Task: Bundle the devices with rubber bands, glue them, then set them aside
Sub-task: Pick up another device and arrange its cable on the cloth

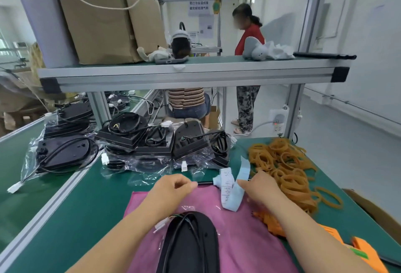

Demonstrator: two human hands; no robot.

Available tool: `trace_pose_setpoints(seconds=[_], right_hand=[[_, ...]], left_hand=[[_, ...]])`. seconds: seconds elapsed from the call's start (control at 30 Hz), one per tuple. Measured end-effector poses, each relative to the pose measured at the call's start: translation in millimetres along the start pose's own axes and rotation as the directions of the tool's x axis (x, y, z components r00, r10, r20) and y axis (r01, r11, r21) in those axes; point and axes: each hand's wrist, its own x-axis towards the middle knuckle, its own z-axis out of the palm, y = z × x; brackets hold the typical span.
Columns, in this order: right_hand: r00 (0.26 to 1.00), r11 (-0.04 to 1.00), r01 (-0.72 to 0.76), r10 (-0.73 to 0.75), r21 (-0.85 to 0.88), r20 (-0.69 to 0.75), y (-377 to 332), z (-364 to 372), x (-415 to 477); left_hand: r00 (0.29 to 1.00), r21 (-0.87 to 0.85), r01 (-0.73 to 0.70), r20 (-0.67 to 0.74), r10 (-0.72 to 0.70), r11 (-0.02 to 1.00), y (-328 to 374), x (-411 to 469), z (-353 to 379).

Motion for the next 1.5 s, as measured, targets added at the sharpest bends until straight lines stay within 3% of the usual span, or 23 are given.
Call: trace_pose_setpoints(seconds=[0.03, 0.1, 0.13, 0.2, 0.3, 0.43, 0.5, 0.6, 0.67, 0.73, 0.77, 0.8, 0.87, 0.9, 0.97, 1.1, 1.27, 1.5], right_hand=[[0.995, 0.982, -0.087, 0.08, 0.167, 0.052, -0.5, 2.5, 5.0], [0.963, 0.814, -0.27, 0.214, 0.514, 0.167, -3.2, 8.0, 11.3], [0.95, 0.723, -0.313, 0.251, 0.615, 0.188, -4.5, 10.3, 13.0], [0.955, 0.659, -0.285, 0.257, 0.697, 0.148, -9.1, 12.6, 10.3], [1.0, 0.696, -0.003, 0.001, 0.718, 0.003, -22.9, 10.5, -10.4], [0.904, 0.718, 0.402, -0.41, 0.568, -0.122, -28.2, 10.5, -39.1], [0.843, 0.728, 0.515, -0.525, 0.453, -0.116, -28.0, 10.6, -48.6], [0.816, 0.764, 0.572, -0.568, 0.297, -0.112, -26.3, 7.7, -57.2], [0.833, 0.807, 0.546, -0.496, 0.225, -0.243, -23.8, 1.4, -58.0], [0.879, 0.823, 0.453, -0.348, 0.343, -0.326, -24.3, -10.0, -60.3], [0.93, 0.774, 0.363, -0.27, 0.519, -0.25, -26.7, -15.6, -62.3], [0.972, 0.684, 0.213, -0.218, 0.697, -0.083, -31.0, -19.3, -66.4], [0.944, 0.52, -0.076, -0.239, 0.851, 0.23, -38.9, -24.2, -77.0], [0.915, 0.493, -0.134, -0.271, 0.86, 0.298, -41.5, -25.1, -80.4], [0.891, 0.477, -0.14, -0.321, 0.868, 0.321, -44.6, -24.8, -83.5], [0.914, 0.455, -0.093, -0.313, 0.886, 0.257, -45.2, -23.1, -85.0], [0.955, 0.424, -0.057, -0.242, 0.904, 0.173, -42.2, -17.7, -82.1], [0.955, 0.431, -0.005, -0.264, 0.902, 0.132, -41.4, -10.3, -78.8]], left_hand=[[0.999, -0.041, -0.007, -0.031, 0.005, 0.999, 5.2, -0.4, 2.2], [0.999, -0.111, -0.01, -0.047, 0.005, 0.994, 16.9, -0.8, 7.3], [0.999, -0.137, -0.008, -0.043, 0.002, 0.991, 22.8, -0.9, 9.9], [1.0, -0.177, -0.002, -0.03, -0.003, 0.984, 33.9, -0.8, 14.2], [0.998, -0.281, 0.03, -0.043, -0.044, 0.959, 50.4, 1.6, 16.7], [0.98, -0.432, 0.201, 0.099, -0.175, 0.879, 69.7, 10.1, 14.5], [0.969, -0.511, 0.24, 0.179, -0.17, 0.825, 75.5, 14.3, 12.6], [0.989, -0.642, 0.149, 0.118, -0.095, 0.752, 80.3, 17.5, 12.9], [1.0, -0.638, 0.018, -0.007, -0.03, 0.77, 81.7, 17.6, 12.2], [0.988, -0.54, -0.145, -0.128, 0.089, 0.829, 82.5, 13.2, 10.9], [0.971, -0.476, -0.227, -0.181, 0.158, 0.849, 82.8, 10.1, 10.8], [0.944, -0.395, -0.314, -0.229, 0.239, 0.863, 83.0, 6.7, 11.5], [0.872, -0.223, -0.468, -0.273, 0.406, 0.855, 83.5, -0.4, 14.8], [0.843, -0.166, -0.514, -0.276, 0.461, 0.841, 83.3, -3.1, 16.8], [0.812, -0.118, -0.561, -0.269, 0.517, 0.819, 85.0, -7.7, 19.2], [0.78, -0.009, -0.597, -0.243, 0.577, 0.802, 87.9, -13.0, 17.4], [0.749, -0.021, -0.591, -0.387, 0.539, 0.806, 86.9, -21.3, 10.5], [0.837, -0.039, -0.496, -0.288, 0.466, 0.867, 86.5, -25.3, 15.5]])
